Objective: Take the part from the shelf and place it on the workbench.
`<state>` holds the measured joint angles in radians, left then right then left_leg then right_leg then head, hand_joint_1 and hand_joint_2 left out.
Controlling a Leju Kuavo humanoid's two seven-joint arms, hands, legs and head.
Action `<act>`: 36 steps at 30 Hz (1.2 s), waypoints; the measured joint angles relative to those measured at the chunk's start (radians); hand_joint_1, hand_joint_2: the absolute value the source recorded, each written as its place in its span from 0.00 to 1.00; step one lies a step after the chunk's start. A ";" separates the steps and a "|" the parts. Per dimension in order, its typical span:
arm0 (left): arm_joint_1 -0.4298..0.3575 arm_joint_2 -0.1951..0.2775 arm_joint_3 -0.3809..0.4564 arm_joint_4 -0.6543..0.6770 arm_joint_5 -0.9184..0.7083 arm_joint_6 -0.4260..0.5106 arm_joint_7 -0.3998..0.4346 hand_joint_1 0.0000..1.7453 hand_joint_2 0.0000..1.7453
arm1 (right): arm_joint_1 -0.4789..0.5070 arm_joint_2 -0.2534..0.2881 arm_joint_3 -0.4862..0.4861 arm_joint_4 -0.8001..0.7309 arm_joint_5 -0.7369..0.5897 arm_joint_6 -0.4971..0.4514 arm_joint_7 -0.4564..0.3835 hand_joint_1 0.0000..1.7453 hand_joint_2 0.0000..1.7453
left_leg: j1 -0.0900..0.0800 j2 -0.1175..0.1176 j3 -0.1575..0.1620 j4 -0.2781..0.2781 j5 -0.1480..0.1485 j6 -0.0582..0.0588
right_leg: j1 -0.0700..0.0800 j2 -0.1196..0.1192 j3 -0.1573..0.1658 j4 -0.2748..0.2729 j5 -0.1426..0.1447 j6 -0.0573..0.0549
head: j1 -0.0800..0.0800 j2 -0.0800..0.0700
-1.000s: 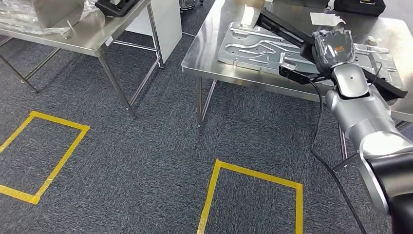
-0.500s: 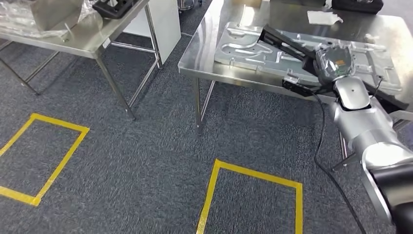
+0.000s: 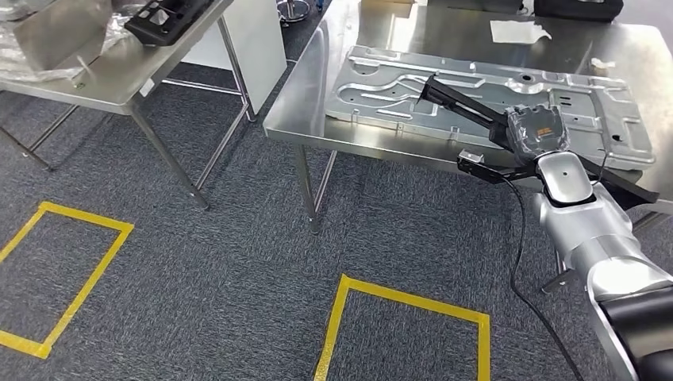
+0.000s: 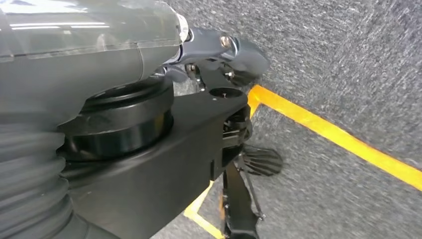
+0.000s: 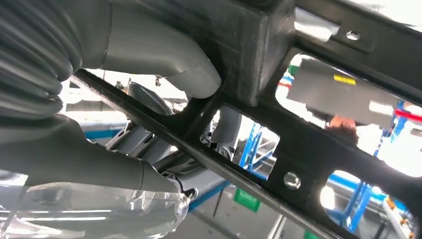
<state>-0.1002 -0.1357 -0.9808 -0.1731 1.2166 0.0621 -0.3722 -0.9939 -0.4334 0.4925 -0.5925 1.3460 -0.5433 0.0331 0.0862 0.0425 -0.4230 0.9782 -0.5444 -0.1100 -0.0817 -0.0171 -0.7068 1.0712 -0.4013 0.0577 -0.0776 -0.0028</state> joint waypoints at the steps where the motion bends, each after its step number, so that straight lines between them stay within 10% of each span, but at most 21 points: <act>1: -0.003 0.000 0.000 0.000 0.000 0.000 -0.001 0.00 1.00 | 0.002 -0.005 -0.001 -0.006 0.000 0.000 0.000 1.00 1.00 | 0.002 -0.005 -0.022 0.048 0.018 -0.003 | 0.001 0.003 0.009 0.007 -0.014 -0.010 | -0.002 0.000; 3: -0.007 -0.001 0.000 -0.001 -0.001 -0.001 -0.001 0.00 1.00 | 0.006 -0.011 -0.003 -0.016 0.000 0.000 0.000 1.00 1.00 | -0.002 -0.014 -0.115 0.197 0.033 0.004 | 0.011 0.013 0.040 0.000 -0.038 -0.028 | -0.007 0.000; 5: -0.003 0.000 0.000 -0.001 -0.002 -0.001 -0.001 0.00 1.00 | 0.018 -0.012 -0.002 -0.018 0.000 0.000 -0.001 1.00 1.00 | -0.021 -0.019 -0.217 0.313 -0.033 0.025 | 0.023 0.020 0.088 -0.021 -0.062 -0.040 | -0.009 0.000; 8: 0.007 0.000 0.000 -0.001 -0.002 -0.002 -0.001 0.00 1.00 | 0.041 -0.007 0.001 -0.018 0.002 0.006 -0.006 1.00 1.00 | -0.064 -0.028 -0.301 0.288 -0.144 0.078 | 0.045 0.036 0.172 -0.057 -0.097 -0.052 | -0.009 0.000; 9: 0.010 0.000 0.000 -0.001 -0.002 -0.002 -0.001 0.00 1.00 | 0.045 -0.004 0.002 -0.018 0.003 0.009 -0.007 1.00 1.00 | -0.082 -0.035 -0.316 0.234 -0.114 0.107 | 0.055 0.041 0.201 -0.070 -0.108 -0.054 | -0.009 0.000; 11: 0.017 0.006 0.000 0.002 -0.001 -0.003 -0.001 0.00 1.00 | 0.055 0.003 0.002 -0.016 0.009 0.017 -0.007 1.00 1.00 | -0.125 -0.066 -0.325 0.080 0.104 0.169 | 0.069 0.050 0.251 -0.089 -0.133 -0.055 | -0.009 0.000; 13: 0.024 0.010 0.000 0.005 0.000 -0.004 0.000 0.00 1.00 | 0.058 0.013 0.005 -0.013 0.018 0.034 -0.009 1.00 1.00 | -0.149 -0.094 -0.317 -0.009 0.288 0.193 | 0.080 0.063 0.284 -0.100 -0.164 -0.050 | -0.009 0.000; 17: 0.006 0.003 0.001 0.005 0.005 -0.011 -0.007 0.00 1.00 | -0.012 0.014 0.002 -0.040 0.001 0.104 -0.055 1.00 1.00 | -0.145 -0.090 -0.300 -0.007 0.272 0.192 | 0.085 0.059 0.305 -0.076 -0.231 -0.040 | -0.008 0.000; 21: 0.006 0.003 0.003 0.005 0.007 -0.028 -0.017 0.00 1.00 | -0.093 0.013 0.003 -0.067 -0.055 0.286 -0.131 1.00 1.00 | -0.138 -0.085 -0.253 -0.018 0.237 0.193 | 0.085 0.024 0.208 0.151 -0.341 -0.032 | -0.008 0.000; 23: 0.011 0.002 0.004 0.005 0.007 -0.031 -0.019 0.00 1.00 | -0.116 0.013 0.014 -0.069 -0.074 0.386 -0.161 1.00 1.00 | -0.135 -0.087 -0.229 -0.021 0.223 0.191 | 0.081 0.023 0.182 0.152 -0.283 -0.027 | -0.008 0.000; 27: 0.015 0.004 0.005 0.006 0.009 -0.028 -0.015 0.00 1.00 | -0.187 0.010 0.036 -0.064 -0.089 0.482 -0.194 1.00 1.00 | -0.135 -0.091 -0.219 -0.015 0.212 0.182 | 0.072 0.020 0.189 -0.048 -0.088 -0.013 | -0.008 0.000; 32: 0.002 -0.001 0.005 0.006 0.007 -0.021 -0.011 0.00 1.00 | -0.228 0.013 0.068 -0.050 -0.137 0.512 -0.244 1.00 1.00 | -0.138 -0.084 -0.247 0.031 0.188 0.160 | 0.069 0.022 0.205 -0.091 -0.099 -0.055 | -0.008 0.000; 36: -0.008 -0.003 0.006 0.005 0.007 -0.017 -0.013 0.00 1.00 | -0.212 0.013 0.074 -0.046 -0.188 0.481 -0.248 1.00 1.00 | -0.113 -0.051 -0.363 0.284 0.091 0.130 | 0.068 0.023 0.217 -0.093 -0.101 -0.067 | -0.008 0.000</act>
<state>-0.1085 -0.1386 -0.9751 -0.1679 1.2238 0.0451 -0.3849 -1.2056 -0.4204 0.5670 -0.6384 1.1581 -0.0622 -0.2150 -0.0270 -0.0082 -0.7859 1.2624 -0.4539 0.0197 -0.0138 0.0056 -0.4895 0.9785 -0.5023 -0.0097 -0.0858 -0.0031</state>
